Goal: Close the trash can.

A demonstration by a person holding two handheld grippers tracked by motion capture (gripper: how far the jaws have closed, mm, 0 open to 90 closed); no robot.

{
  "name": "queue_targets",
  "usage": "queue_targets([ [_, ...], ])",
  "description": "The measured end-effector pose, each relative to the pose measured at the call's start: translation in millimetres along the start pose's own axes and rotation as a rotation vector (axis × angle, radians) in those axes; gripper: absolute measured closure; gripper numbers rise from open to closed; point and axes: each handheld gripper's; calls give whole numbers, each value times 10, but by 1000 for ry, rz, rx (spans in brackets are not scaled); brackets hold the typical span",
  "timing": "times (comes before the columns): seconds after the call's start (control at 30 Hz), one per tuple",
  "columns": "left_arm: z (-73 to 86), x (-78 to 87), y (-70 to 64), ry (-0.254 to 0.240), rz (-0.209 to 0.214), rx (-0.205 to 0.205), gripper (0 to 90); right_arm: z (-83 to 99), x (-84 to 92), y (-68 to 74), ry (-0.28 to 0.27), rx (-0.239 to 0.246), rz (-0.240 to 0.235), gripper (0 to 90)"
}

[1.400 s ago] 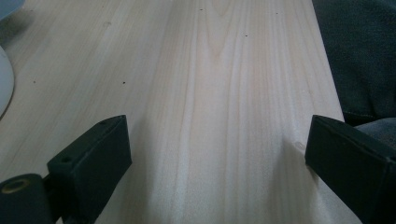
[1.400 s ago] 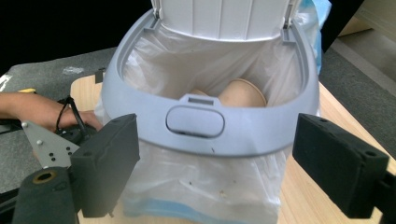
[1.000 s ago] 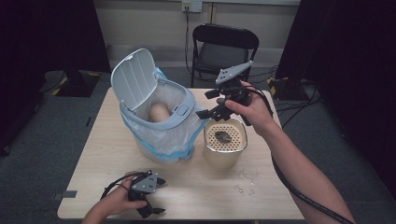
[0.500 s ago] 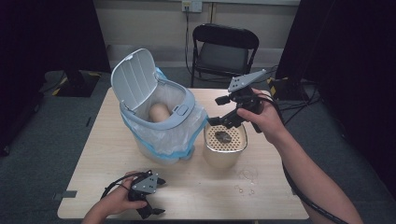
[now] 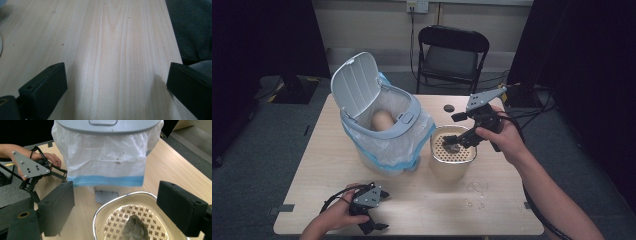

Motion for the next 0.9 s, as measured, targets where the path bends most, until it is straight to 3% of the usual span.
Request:
queue_targets([
  [0.5, 0, -1, -1, 0, 1, 0, 21, 342, 231, 86, 4, 0, -3, 143],
  [0.9, 1, -3, -2, -1, 1, 0, 19, 647, 267, 166, 22, -17, 0, 143],
])
Point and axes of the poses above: each handheld gripper's, and its own axes: x roughly backward along the jaws, z roughly out of its underside, y roughly to its left, and after that the axes turned 13 degrees about -y, right-handed
